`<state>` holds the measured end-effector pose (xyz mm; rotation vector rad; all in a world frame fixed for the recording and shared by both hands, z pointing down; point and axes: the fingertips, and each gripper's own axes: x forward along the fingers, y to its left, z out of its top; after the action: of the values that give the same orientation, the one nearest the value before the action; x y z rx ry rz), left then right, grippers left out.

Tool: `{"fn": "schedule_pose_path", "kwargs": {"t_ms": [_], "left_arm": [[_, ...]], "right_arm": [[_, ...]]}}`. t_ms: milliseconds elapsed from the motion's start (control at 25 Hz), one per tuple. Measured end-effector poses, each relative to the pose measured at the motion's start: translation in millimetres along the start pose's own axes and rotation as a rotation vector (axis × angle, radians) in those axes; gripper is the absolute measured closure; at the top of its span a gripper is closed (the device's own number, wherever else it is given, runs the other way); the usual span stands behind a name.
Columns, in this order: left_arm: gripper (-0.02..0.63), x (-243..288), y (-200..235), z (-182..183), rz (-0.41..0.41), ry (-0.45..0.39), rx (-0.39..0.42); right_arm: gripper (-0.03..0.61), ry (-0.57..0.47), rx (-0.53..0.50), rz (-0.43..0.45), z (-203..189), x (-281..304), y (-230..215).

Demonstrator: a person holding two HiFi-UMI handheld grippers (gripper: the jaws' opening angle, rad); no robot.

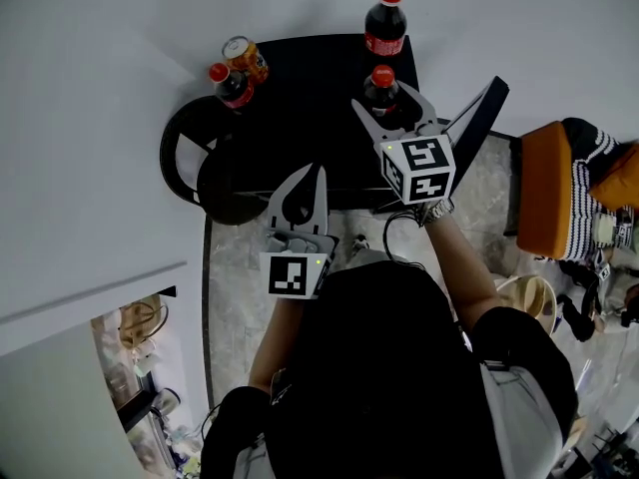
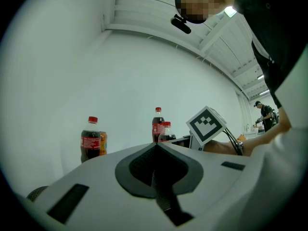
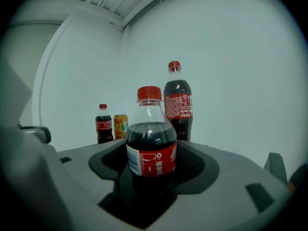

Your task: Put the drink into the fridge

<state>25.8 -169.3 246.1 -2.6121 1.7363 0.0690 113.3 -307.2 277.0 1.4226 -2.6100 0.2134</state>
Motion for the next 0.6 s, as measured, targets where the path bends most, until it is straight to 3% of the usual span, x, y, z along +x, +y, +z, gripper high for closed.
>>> {"fn": "schedule_pose_path", "kwargs": {"t_ms": [360, 600], "left_arm": [[0.604, -34.7, 31.4, 4.4, 0.026, -0.014, -0.017], [0.604, -64.5, 49.3, 9.5, 0.008, -0.042, -0.023]], "right_arm": [[0.27, -0.035, -0.019, -0.04, 13.3, -7.9, 4.7], [0.27, -0.057, -0.011, -0.07, 27.1, -26.0, 31.2]]}}
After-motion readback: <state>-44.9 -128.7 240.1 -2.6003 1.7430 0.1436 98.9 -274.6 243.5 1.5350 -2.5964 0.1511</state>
